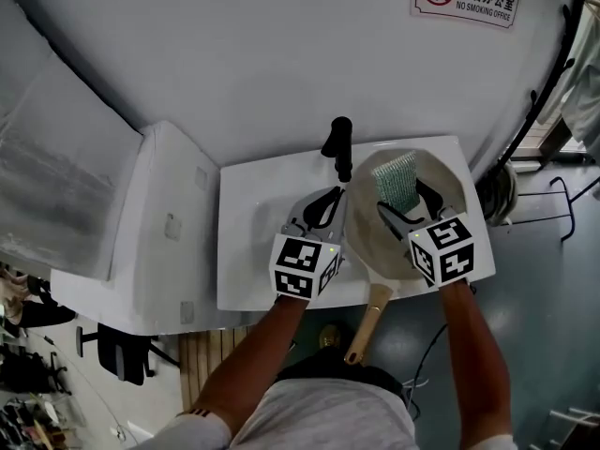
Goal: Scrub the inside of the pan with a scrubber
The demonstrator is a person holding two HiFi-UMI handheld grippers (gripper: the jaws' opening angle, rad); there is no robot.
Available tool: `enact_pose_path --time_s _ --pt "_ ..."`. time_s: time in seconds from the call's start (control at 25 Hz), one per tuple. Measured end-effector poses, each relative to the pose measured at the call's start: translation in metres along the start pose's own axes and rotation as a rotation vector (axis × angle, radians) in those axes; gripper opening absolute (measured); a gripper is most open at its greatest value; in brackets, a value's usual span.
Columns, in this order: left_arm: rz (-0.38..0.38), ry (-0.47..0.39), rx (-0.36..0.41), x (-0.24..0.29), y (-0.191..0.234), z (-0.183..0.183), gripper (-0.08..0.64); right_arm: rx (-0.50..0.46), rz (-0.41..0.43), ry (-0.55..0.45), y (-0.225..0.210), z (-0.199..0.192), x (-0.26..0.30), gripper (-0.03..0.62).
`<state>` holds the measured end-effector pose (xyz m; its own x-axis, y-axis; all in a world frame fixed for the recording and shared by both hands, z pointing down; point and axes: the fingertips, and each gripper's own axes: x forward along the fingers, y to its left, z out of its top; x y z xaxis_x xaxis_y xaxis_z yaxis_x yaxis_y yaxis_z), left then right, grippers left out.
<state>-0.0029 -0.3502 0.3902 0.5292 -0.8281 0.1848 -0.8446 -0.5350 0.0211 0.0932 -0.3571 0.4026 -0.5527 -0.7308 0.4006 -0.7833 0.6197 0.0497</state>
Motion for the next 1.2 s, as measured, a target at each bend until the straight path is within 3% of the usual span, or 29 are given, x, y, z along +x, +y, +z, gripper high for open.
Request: enact_pose_path --time_s 0.24,0.36,0.64,1.2 --pt "0.011 0.093 -0.034 0.012 0.01 -0.027 0.029 -0.009 0.012 0.087 -0.005 -0.019 0.025 0.345" --pt "0.009 0.142 -0.064 0.017 0.013 -0.04 0.133 -0.01 0.018 0.134 -0.006 -0.03 0.036 0.345" --pt "-0.026 0.27 -0.128 0.029 0.009 -0.075 0.204 -0.017 0.037 0.262 -0.006 -0.057 0.06 0.345" --pt "-0.085 0.393 -0.232 0.048 0.003 -0.115 0.216 -0.03 0.046 0.424 -0.01 -0.091 0.095 0.345"
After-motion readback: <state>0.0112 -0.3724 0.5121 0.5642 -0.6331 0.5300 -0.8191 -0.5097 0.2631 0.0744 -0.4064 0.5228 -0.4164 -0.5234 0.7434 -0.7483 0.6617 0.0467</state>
